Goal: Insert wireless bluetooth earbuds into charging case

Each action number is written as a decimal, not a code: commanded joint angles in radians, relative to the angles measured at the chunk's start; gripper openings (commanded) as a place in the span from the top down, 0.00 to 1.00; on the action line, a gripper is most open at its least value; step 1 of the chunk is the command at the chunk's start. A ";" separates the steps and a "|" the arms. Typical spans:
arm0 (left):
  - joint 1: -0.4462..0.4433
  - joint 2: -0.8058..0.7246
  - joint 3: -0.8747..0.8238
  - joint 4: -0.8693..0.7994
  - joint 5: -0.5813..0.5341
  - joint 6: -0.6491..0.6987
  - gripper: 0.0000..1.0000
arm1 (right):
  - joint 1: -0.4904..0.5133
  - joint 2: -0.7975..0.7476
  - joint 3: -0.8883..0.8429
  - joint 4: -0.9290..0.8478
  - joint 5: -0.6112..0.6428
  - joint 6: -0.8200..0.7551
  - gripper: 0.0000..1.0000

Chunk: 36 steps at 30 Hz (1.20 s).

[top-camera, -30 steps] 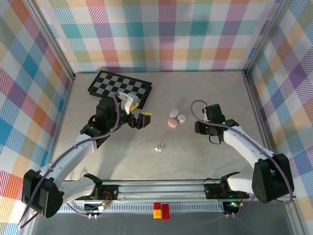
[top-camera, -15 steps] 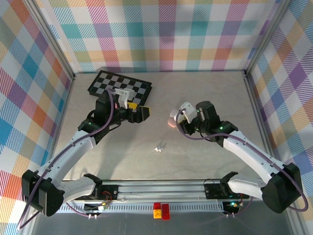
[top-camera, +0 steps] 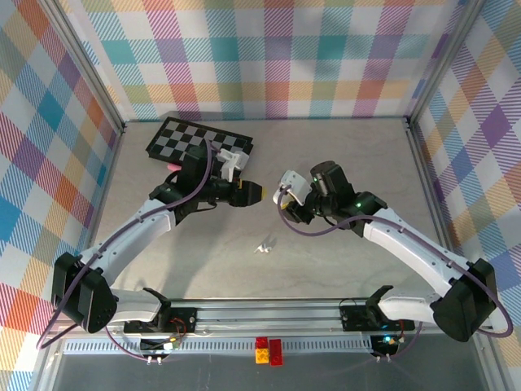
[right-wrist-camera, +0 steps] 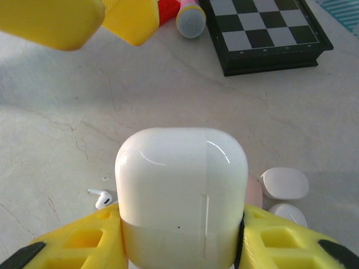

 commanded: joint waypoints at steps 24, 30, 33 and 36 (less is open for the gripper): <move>-0.085 0.112 0.009 0.132 0.103 -0.099 0.56 | 0.023 0.010 0.035 0.049 -0.004 -0.042 0.63; -0.084 0.099 0.005 0.073 0.034 -0.043 0.44 | 0.023 -0.001 0.019 0.067 0.014 -0.039 0.64; -0.084 0.108 0.005 0.076 0.040 -0.045 0.45 | 0.023 0.001 0.017 0.069 0.006 -0.037 0.64; -0.085 0.117 0.005 0.105 0.060 -0.064 0.55 | 0.023 0.005 0.018 0.073 -0.002 -0.034 0.64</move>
